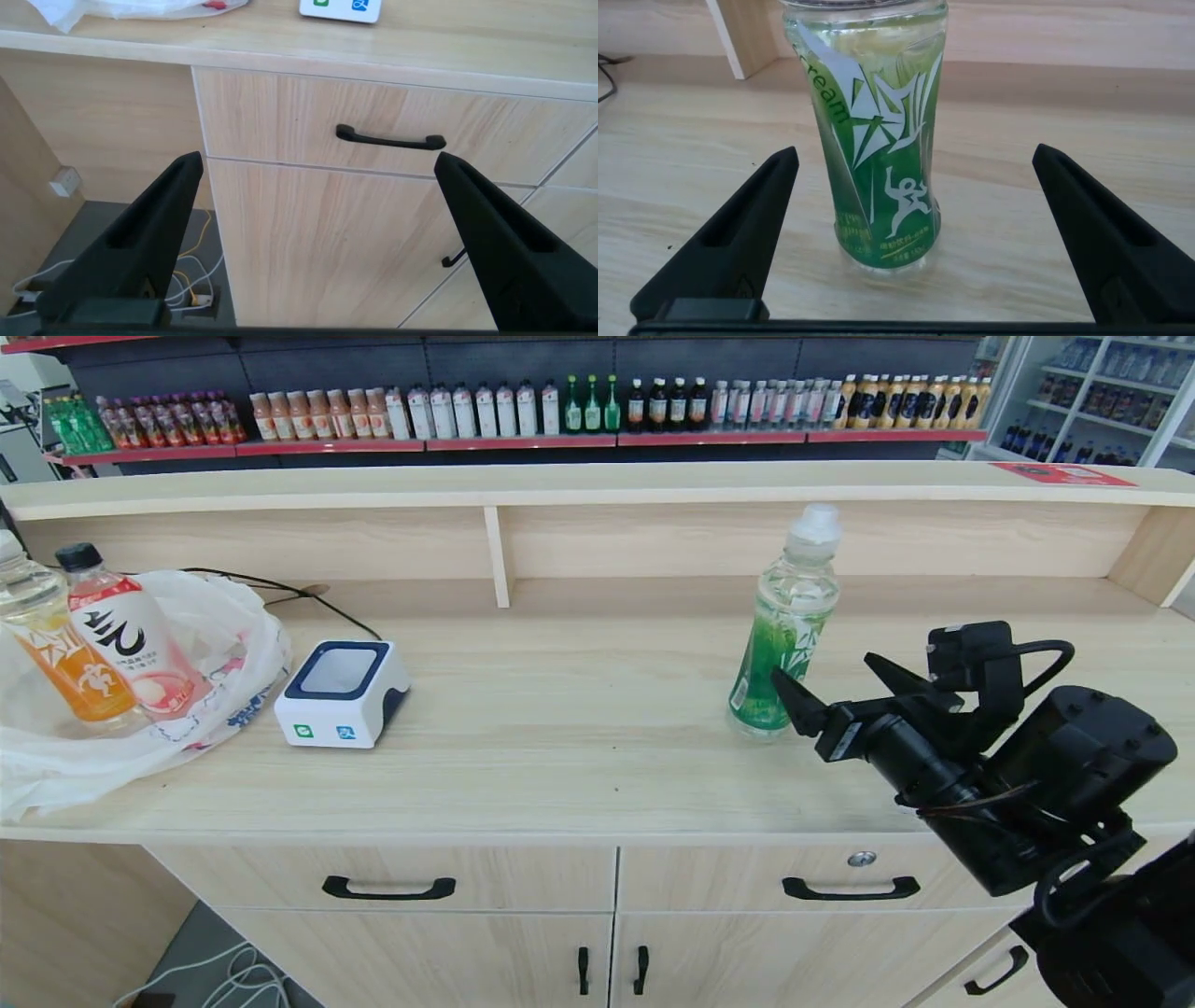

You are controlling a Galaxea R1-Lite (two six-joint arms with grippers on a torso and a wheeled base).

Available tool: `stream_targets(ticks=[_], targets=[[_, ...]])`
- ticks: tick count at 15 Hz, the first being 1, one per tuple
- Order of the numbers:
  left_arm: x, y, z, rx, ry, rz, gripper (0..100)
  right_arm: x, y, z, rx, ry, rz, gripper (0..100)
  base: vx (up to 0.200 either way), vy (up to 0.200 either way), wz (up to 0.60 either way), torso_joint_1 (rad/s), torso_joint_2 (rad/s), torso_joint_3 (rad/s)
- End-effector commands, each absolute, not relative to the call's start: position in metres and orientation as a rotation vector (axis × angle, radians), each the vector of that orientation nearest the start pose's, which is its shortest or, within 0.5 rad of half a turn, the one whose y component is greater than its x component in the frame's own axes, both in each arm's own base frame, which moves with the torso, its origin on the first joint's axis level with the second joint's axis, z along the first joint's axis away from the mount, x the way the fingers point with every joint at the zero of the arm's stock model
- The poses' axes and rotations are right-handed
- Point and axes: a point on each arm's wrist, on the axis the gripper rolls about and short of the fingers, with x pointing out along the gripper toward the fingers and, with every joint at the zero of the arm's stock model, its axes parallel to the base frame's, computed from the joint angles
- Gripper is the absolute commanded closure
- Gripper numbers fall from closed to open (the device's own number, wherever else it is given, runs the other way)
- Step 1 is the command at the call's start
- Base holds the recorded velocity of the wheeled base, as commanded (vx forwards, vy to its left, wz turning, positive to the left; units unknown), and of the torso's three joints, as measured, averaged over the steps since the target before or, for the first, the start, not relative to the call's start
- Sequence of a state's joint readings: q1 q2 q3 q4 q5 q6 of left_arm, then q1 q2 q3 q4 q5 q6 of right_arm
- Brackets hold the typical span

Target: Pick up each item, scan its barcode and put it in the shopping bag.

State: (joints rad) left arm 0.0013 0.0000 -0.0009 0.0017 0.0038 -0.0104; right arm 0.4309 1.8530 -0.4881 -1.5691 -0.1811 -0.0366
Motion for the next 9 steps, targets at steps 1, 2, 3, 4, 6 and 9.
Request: stream_targets(ticks=[1,2,3,4,6,9], targets=[[-0.023,0.000,0.075,-0.011,0.002,0.006,0,0.273,0.124,0.150,0.024,-0.198,0.253,0,0.000,0.000,0.00,0.000,0.00,0.000],[-0.023,0.000,0.075,-0.011,0.002,0.006,0,0.275,0.124,0.149,0.023,-0.195,0.253,0,0.000,0.000,0.00,0.000,0.00,0.000],[-0.023,0.000,0.076,-0.011,0.000,0.006,0,0.275,0.125,0.149,0.023,-0.197,0.256,0,0.000,0.000,0.00,0.000,0.00,0.000],[-0.023,0.000,0.076,-0.011,0.000,0.006,0,0.278,0.127,0.151,0.027,-0.207,0.256,0,0.000,0.000,0.00,0.000,0.00,0.000],[-0.023,0.000,0.076,-0.011,0.000,0.005,0,0.283,0.130,0.150,0.028,-0.211,0.259,0,0.000,0.000,0.00,0.000,0.00,0.000],[-0.023,0.000,0.076,-0.011,0.000,0.006,0,0.288,0.143,0.147,0.032,-0.213,0.289,0,0.000,0.000,0.00,0.000,0.00,0.000]])
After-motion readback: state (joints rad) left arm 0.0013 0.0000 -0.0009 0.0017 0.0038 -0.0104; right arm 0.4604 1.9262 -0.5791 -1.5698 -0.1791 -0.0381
